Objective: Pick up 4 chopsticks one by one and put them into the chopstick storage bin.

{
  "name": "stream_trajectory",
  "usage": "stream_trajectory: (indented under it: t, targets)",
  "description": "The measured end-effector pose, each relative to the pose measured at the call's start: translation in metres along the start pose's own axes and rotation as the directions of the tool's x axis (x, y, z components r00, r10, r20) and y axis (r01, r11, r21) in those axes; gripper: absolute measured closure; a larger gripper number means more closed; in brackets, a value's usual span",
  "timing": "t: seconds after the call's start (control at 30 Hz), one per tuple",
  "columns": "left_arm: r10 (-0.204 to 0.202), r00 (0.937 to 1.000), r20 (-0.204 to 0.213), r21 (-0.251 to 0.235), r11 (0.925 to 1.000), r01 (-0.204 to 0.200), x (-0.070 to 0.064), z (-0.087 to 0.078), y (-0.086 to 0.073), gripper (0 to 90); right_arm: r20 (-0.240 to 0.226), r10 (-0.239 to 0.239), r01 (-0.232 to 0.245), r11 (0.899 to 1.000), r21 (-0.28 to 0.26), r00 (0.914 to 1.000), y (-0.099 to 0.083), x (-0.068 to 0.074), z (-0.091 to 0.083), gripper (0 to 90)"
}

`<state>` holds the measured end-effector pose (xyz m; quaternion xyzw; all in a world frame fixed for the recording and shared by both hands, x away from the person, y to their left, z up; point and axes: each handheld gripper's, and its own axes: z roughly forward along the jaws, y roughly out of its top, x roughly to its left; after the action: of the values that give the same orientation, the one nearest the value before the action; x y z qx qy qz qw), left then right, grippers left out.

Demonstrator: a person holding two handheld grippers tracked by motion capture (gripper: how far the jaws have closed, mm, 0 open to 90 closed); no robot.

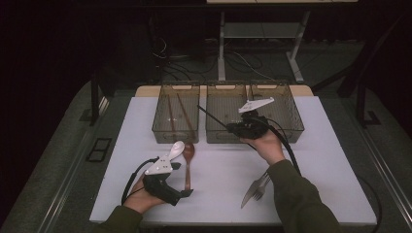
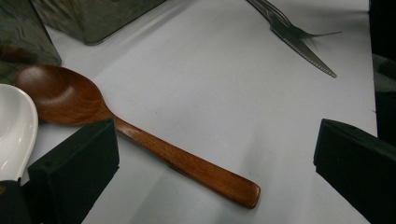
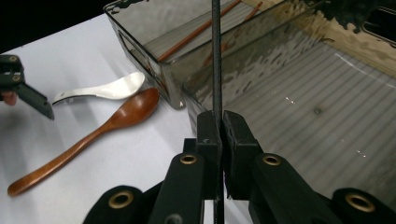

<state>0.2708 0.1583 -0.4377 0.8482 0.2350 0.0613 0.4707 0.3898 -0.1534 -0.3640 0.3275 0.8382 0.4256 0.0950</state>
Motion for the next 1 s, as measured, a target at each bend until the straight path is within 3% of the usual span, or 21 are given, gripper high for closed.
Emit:
stream_trajectory:
  t: [0.4, 1.0]
  targets:
    - [0.004, 1.0000, 0.004, -0.007, 1.0000, -0.004, -0.001, 0.000, 0.001, 0.0, 0.014, 0.011, -0.011, 1.000, 0.029, 0.9998, 0.029, 0.002, 0.031, 86.0]
    - [0.016, 0.9998, 0.011, -0.005, 0.9999, -0.016, -0.001, -0.001, 0.002, 0.0, 0.060, 0.020, -0.026, 0.993, 0.113, 0.9980, 0.073, 0.007, 0.086, 85.9]
